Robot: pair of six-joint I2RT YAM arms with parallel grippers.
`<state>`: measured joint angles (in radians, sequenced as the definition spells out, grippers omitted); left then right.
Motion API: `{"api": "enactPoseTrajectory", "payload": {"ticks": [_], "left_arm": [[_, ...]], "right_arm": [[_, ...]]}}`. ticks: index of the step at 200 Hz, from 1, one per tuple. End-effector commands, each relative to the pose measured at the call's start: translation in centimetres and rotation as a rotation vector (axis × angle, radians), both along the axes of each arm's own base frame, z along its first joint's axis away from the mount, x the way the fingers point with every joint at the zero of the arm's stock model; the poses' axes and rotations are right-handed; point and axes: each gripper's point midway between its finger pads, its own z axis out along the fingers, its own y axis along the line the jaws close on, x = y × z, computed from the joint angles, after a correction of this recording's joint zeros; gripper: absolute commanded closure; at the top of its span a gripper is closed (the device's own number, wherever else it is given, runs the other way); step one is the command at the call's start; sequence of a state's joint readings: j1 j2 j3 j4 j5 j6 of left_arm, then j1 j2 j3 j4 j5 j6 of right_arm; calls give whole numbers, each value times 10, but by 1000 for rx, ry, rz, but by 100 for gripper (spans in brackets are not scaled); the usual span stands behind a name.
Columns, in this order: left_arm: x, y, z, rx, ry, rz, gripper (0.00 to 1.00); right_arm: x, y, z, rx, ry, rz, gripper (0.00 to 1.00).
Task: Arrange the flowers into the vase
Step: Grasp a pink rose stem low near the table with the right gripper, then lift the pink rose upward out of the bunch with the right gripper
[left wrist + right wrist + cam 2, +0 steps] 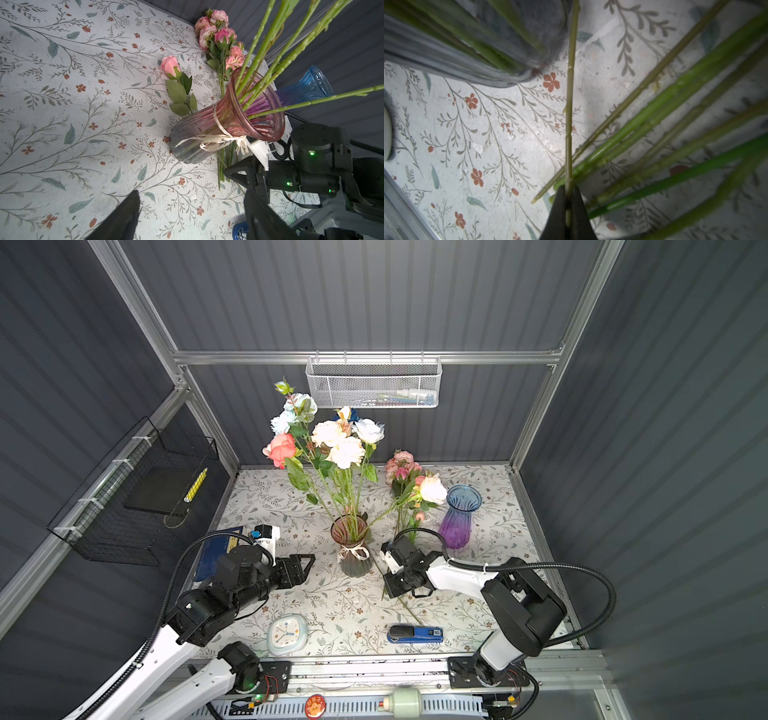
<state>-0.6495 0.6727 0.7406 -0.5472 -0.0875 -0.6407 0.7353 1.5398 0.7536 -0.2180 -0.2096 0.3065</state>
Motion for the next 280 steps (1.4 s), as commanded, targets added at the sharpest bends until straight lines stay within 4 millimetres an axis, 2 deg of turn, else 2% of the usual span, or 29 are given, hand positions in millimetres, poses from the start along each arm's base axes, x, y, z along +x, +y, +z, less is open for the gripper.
{"api": "enactPoseTrajectory", "payload": {"ticks": [1, 42, 87, 113, 137, 140, 179, 218, 251, 280], "left_arm": [[-1, 2, -1, 12, 7, 6, 20], [-1, 2, -2, 10, 9, 7, 20], [-2, 0, 0, -1, 4, 0, 20], [-2, 1, -2, -1, 6, 1, 20], [-3, 2, 0, -3, 3, 2, 20], [-3, 2, 0, -4, 2, 2, 20], [-3, 2, 8, -11, -13, 2, 20], [-3, 1, 24, -35, -39, -1, 20], [-4, 0, 50, -84, -87, -8, 19], [-7, -7, 81, -138, -152, -51, 15]], "right_arm": [[9, -6, 16, 36, -60, -57, 99], [19, -36, 37, 59, -144, -203, 100], [20, -73, 35, 28, -115, -362, 100], [19, -85, 34, 22, -124, -409, 100], [23, -91, 47, 47, -184, -444, 100], [25, -91, 57, 72, -210, -451, 100], [34, -105, 124, 182, -395, -533, 100], [31, -130, 185, 266, -552, -646, 100], [21, -153, 229, 346, -662, -731, 100], [8, -168, 270, 431, -767, -759, 100]]}}
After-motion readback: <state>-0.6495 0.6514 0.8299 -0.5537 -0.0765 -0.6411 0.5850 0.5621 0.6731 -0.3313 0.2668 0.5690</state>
